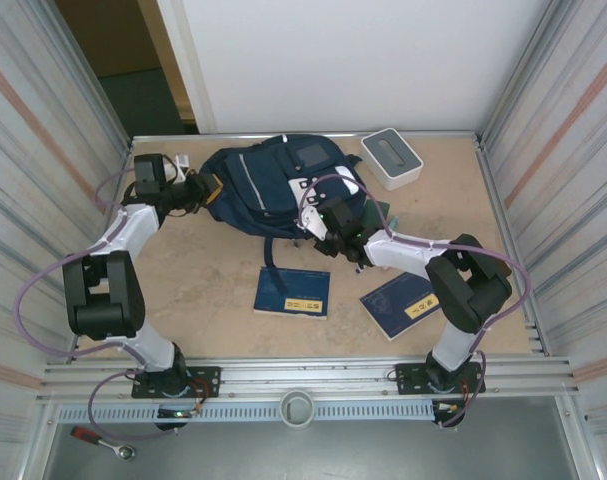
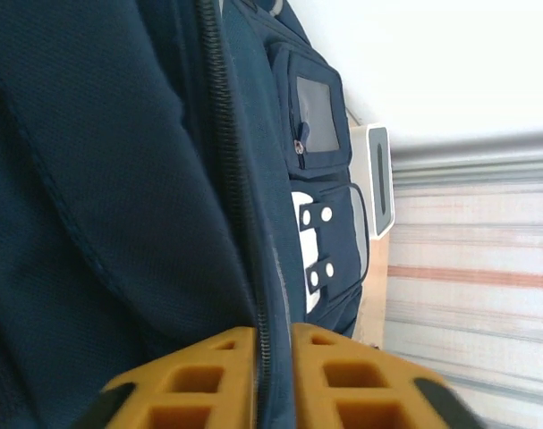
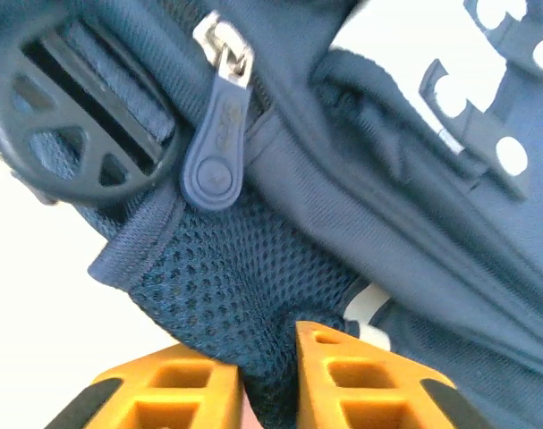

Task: Pack the student bag

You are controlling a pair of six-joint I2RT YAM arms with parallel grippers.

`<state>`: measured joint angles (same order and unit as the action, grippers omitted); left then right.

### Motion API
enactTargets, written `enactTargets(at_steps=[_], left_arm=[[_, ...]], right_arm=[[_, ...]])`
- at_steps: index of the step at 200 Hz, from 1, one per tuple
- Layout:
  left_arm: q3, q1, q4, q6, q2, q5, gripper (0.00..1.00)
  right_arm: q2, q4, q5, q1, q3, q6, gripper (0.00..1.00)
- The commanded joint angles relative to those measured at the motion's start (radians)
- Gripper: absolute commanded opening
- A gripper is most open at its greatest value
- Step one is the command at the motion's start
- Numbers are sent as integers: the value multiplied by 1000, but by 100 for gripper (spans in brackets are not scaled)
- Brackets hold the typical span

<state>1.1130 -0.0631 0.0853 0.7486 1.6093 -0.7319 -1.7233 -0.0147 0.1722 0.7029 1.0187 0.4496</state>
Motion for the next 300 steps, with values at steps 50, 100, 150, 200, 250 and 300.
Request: enactTargets(at_steps=[50,100,150,200,250,300], left_arm=[[-154,-53,18,-39,-255,275,73],[-296,146,135,-218,-519,484,76],[-371,549,79,-353,-522,677,63],[-285,744,48,-413,-318,860,55],[-210,763,22,-420,-195,1065,51],[-126,764,31,-452,-110,1136,46]], right_arm=[[73,-283,-237,-53,225,-210,0],[69,-382,-392,-112,351,-410,0],[30,-405,-526,-151,455,-560,0],[-19,-440,-574,-153,532,-653,0],[-42,-436,-599,-149,541,-677,0],[-51,-436,-606,-151,546,-686,0]])
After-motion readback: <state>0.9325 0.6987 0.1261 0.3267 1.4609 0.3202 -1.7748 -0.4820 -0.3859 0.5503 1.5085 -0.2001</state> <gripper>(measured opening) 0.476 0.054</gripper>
